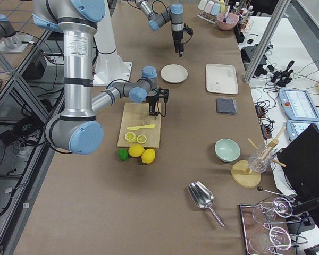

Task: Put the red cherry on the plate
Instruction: 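Move the right gripper to the cutting board and grasp the dark red cherries, then carry the cherries over the white plate with the right gripper while the left arm retracts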

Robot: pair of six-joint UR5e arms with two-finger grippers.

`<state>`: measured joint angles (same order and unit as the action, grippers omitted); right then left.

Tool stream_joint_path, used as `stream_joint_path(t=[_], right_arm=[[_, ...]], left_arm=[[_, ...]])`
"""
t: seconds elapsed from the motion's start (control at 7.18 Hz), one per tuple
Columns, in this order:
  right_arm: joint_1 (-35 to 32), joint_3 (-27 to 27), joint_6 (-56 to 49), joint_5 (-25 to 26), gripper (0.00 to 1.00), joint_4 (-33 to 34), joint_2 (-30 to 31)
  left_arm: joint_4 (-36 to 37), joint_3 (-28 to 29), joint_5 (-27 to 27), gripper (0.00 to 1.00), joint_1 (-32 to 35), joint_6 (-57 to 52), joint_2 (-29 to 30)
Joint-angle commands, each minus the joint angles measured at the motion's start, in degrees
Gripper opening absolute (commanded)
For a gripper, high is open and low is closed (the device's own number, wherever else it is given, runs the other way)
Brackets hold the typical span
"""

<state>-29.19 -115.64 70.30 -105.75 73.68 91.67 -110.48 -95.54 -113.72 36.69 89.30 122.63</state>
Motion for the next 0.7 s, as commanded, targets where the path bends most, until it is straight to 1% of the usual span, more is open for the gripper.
stream_joint_path(t=[0.0, 0.14, 0.28, 0.42, 0.56], right_arm=[[-1.82, -4.48, -0.07, -0.85, 0.0, 0.06, -0.52], [-1.75, -4.68, 1.23, -0.16, 0.0, 0.15, -3.48], [-1.57, -3.82, 2.72, -0.15, 0.0, 1.19, -8.82], [-1.14, -1.37, 2.91, 0.02, 0.0, 1.99, -14.01], [-1.04, 2.74, 3.17, -0.06, 0.0, 2.34, -20.06]], left_arm=[[0.0, 0.0, -0.1, 0.98, 0.57, -0.09, -0.11], [0.0, 0.0, 0.08, 0.98, 1.36, -1.13, -0.46], [0.0, 0.09, -0.01, 0.98, 2.67, -3.93, -1.16], [0.09, 0.52, -0.18, 0.98, 4.34, -7.7, -1.69], [0.0, 0.7, -0.45, 0.98, 6.09, -11.21, -3.35]])
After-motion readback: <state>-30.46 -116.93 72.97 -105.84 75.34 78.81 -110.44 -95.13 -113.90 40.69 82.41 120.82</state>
